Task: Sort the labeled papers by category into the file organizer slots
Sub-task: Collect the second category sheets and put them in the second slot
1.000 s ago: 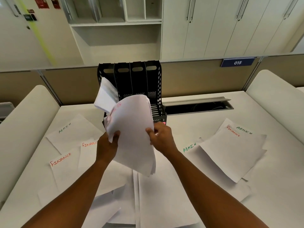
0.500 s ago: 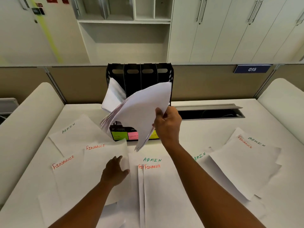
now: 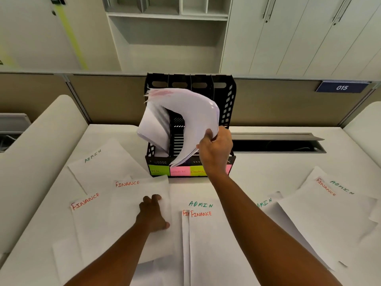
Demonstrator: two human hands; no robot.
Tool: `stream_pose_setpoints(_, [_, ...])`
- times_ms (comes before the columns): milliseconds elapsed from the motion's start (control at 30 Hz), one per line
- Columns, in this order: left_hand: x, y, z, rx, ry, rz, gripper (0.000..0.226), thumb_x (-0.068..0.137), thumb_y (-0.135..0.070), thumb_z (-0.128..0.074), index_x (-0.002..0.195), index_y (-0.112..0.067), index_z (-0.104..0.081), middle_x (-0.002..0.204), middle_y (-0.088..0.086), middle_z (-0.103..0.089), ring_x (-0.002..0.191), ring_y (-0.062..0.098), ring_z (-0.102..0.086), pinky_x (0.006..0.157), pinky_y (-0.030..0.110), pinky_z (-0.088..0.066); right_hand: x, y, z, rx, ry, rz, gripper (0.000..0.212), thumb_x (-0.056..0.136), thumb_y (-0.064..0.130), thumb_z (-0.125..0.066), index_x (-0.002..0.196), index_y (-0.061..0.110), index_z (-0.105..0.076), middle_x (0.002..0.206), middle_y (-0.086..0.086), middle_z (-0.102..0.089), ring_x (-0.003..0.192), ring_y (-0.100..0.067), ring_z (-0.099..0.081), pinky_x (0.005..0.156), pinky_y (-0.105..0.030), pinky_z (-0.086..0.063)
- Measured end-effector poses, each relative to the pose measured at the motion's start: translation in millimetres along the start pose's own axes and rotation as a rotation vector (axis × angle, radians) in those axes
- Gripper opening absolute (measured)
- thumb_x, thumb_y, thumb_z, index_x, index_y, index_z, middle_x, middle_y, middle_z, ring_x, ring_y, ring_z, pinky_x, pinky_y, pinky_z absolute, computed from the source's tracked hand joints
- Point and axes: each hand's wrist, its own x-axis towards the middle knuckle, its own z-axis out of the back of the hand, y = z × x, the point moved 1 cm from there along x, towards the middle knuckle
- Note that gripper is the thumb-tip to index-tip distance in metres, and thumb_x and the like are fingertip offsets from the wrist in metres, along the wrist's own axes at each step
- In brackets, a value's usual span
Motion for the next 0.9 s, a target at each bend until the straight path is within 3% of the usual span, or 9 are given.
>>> stream_pose_setpoints(100, [7, -3, 4, 0.189, -0.016, -0.010, 0.118, 0.054, -0.055, -0.081, 0.146, -0.028, -0.012, 0.145, 0.009, -0.020, 0.136, 0.029, -0.025, 0.102, 0.043, -0.039, 7, -2, -11, -0.038, 0.033, -0.001, 0.012, 0.095, 0.019, -0.050, 0.085, 0.012, -0.048, 0.092, -0.005, -0.047, 0.083, -0.027, -0.056, 0.065, -0.050, -0.057])
stream_pose_setpoints(167, [11, -4, 4, 0.249, 0.018, -0.013, 0.127, 0.056, -0.057, -0.079, 0.151, -0.026, 0.000, 0.156, 0.010, -0.005, 0.145, 0.032, -0.011, 0.111, 0.049, -0.029, 12, -5, -19, -0.069, 0.046, -0.002, 0.016, 0.096, 0.019, -0.049, 0.084, 0.008, -0.049, 0.092, -0.005, -0.046, 0.081, -0.024, -0.051, 0.067, -0.046, -0.056])
stream_pose_setpoints(267, [17, -2, 4, 0.285, 0.091, -0.012, 0.133, 0.060, -0.059, -0.077, 0.151, -0.024, 0.014, 0.160, 0.011, 0.017, 0.149, 0.032, 0.010, 0.117, 0.055, -0.014, 17, -10, -29, -0.105, 0.054, 0.011, 0.018, 0.096, 0.019, -0.048, 0.081, 0.008, -0.046, 0.092, -0.007, -0.046, 0.071, -0.011, -0.043, 0.061, -0.030, -0.043])
stream_pose_setpoints(367, [20, 1, 5, 0.299, 0.119, -0.017, 0.137, 0.061, -0.062, -0.076, 0.150, -0.023, 0.020, 0.158, 0.011, 0.025, 0.148, 0.032, 0.017, 0.117, 0.058, -0.010, 22, -16, -39, -0.119, 0.076, -0.012, 0.014, 0.096, 0.016, -0.046, 0.084, 0.010, -0.047, 0.095, -0.006, -0.048, 0.070, -0.007, -0.043, 0.058, -0.019, -0.035])
stream_pose_setpoints(467, [22, 2, 5, 0.313, 0.138, -0.025, 0.138, 0.061, -0.063, -0.076, 0.149, -0.023, 0.023, 0.157, 0.011, 0.029, 0.146, 0.034, 0.020, 0.116, 0.060, -0.008, 25, -23, -47, -0.138, 0.096, -0.029, 0.012, 0.097, 0.016, -0.046, 0.090, 0.008, -0.050, 0.097, -0.005, -0.046, 0.074, -0.013, -0.047, 0.059, -0.019, -0.040])
stream_pose_setpoints(667, [28, -3, 6, 0.340, 0.197, -0.003, 0.142, 0.061, -0.060, -0.078, 0.147, -0.021, 0.029, 0.153, 0.014, 0.036, 0.144, 0.037, 0.024, 0.114, 0.064, -0.006, 22, -44, -56, -0.187, 0.103, -0.077, 0.011, 0.095, 0.012, -0.046, 0.095, 0.004, -0.053, 0.099, -0.008, -0.048, 0.077, -0.016, -0.044, 0.057, -0.017, -0.031])
stream_pose_setpoints(767, [32, -5, 6, 0.351, 0.225, 0.014, 0.144, 0.061, -0.059, -0.079, 0.146, -0.020, 0.031, 0.152, 0.016, 0.037, 0.144, 0.039, 0.024, 0.114, 0.065, -0.005, 19, -58, -57, -0.297, 0.156, -0.113, 0.014, 0.094, 0.012, -0.046, 0.102, 0.004, -0.054, 0.101, -0.009, -0.051, 0.081, -0.018, -0.044, 0.056, -0.019, -0.030])
stream_pose_setpoints(900, [35, -7, 5, 0.355, 0.245, 0.027, 0.145, 0.061, -0.058, -0.080, 0.146, -0.019, 0.031, 0.152, 0.017, 0.037, 0.143, 0.041, 0.025, 0.113, 0.066, -0.004, 17, -69, -59, -0.400, 0.221, -0.147, 0.020, 0.090, 0.011, -0.048, 0.106, 0.005, -0.057, 0.102, -0.011, -0.058, 0.083, -0.021, -0.050, 0.067, -0.030, -0.040])
